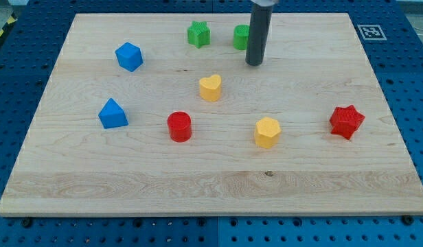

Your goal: Push the green star towards the green circle

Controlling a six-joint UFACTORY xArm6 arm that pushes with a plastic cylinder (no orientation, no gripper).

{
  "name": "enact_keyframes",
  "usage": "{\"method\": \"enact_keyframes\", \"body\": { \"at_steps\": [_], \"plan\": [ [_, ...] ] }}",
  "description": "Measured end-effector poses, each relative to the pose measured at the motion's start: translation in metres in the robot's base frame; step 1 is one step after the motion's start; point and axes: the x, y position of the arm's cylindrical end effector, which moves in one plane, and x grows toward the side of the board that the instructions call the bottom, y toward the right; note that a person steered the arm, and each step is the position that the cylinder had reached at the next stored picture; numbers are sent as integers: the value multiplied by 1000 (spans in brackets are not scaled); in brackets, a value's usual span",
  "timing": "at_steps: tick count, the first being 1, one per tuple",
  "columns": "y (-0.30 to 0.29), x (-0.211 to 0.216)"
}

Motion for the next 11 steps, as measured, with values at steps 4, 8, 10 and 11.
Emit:
{"method": "enact_keyframes", "body": {
  "at_steps": [4, 8, 10, 11],
  "plan": [
    [-18, -10],
    [-174, -57],
    [-133, -57],
    [-115, -57]
  ]
}}
